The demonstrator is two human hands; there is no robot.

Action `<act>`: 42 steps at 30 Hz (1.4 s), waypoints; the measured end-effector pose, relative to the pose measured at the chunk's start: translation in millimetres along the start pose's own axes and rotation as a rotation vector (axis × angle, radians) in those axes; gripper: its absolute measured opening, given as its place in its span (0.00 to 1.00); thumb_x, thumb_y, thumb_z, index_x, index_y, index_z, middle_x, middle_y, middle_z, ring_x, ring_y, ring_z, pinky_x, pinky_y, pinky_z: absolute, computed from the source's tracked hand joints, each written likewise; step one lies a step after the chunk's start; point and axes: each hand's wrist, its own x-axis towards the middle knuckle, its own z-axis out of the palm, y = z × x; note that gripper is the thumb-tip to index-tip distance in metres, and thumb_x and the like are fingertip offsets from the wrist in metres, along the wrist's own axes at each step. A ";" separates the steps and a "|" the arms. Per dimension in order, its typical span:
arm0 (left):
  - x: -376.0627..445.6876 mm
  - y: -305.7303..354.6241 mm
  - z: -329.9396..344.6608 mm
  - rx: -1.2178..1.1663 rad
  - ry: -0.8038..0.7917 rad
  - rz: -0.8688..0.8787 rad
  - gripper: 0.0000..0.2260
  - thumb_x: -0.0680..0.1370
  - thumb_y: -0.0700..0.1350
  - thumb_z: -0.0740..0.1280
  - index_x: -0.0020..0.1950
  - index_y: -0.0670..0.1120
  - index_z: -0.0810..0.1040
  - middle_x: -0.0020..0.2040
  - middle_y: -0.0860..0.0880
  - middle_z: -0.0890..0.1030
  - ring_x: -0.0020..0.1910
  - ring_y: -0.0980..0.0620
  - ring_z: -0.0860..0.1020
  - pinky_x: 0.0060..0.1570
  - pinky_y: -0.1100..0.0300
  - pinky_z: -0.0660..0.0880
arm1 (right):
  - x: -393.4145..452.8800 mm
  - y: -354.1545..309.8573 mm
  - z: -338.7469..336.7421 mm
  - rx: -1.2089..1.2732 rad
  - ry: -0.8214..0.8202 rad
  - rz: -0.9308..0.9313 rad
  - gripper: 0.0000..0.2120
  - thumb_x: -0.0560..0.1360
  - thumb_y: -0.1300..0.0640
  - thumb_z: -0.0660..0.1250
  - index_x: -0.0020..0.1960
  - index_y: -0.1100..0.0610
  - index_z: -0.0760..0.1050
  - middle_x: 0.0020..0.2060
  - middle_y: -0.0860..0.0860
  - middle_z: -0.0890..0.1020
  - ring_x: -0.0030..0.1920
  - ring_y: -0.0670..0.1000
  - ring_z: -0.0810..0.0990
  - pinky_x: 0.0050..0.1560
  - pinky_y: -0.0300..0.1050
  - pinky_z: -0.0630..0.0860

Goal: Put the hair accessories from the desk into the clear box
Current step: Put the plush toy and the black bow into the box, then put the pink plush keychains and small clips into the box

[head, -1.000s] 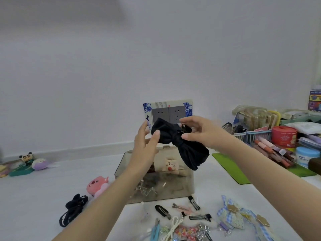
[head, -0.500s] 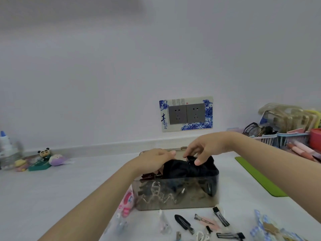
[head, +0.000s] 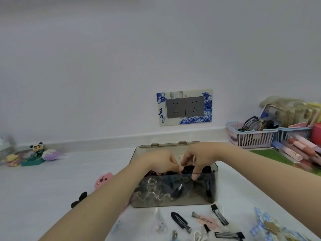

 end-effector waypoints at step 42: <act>-150.5 -115.2 70.8 -0.232 0.716 -0.349 0.20 0.75 0.54 0.65 0.67 0.57 0.71 0.69 0.52 0.70 0.70 0.53 0.65 0.61 0.59 0.55 | -10.3 -160.5 104.7 0.546 0.620 -0.243 0.14 0.74 0.59 0.63 0.58 0.52 0.78 0.45 0.46 0.80 0.46 0.46 0.79 0.52 0.41 0.76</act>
